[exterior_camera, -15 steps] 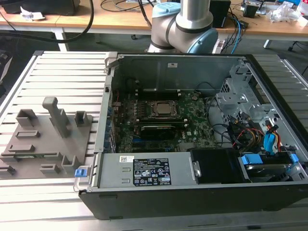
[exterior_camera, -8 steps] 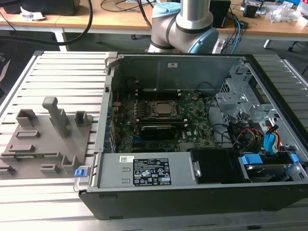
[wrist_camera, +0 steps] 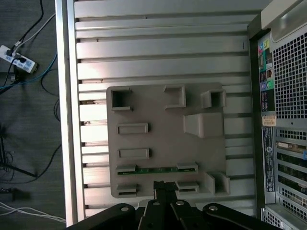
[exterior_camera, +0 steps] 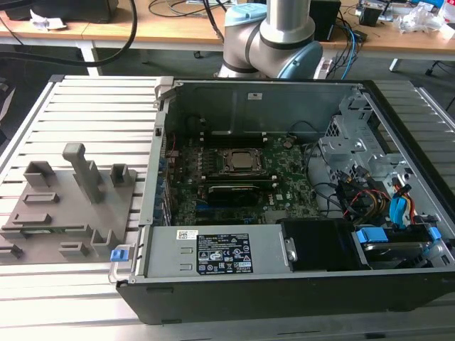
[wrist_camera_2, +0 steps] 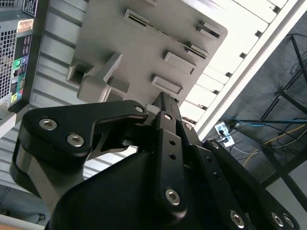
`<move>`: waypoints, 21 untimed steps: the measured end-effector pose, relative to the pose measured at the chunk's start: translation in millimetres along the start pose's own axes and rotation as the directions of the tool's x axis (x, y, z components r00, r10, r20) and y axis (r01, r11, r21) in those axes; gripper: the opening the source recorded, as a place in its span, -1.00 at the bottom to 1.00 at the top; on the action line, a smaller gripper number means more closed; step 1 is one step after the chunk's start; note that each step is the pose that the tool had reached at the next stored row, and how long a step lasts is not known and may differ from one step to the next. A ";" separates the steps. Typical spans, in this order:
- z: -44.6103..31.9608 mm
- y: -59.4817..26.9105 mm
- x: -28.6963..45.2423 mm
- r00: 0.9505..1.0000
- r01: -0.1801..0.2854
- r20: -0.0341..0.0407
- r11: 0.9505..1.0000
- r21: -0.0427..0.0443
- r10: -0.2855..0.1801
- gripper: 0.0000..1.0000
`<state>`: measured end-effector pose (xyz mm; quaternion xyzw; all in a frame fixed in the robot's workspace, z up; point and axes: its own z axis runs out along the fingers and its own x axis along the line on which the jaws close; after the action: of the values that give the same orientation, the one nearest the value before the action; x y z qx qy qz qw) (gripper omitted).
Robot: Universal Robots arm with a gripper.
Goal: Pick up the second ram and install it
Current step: 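Pick up the second ram and move it above second insertion slot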
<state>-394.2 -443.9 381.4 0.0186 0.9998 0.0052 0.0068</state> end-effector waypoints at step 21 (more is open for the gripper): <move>0.0 0.0 0.0 0.766 0.643 -0.004 0.766 -0.011 -0.643 -0.79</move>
<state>-394.2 -443.9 381.5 -0.3248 0.9458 0.0071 0.0046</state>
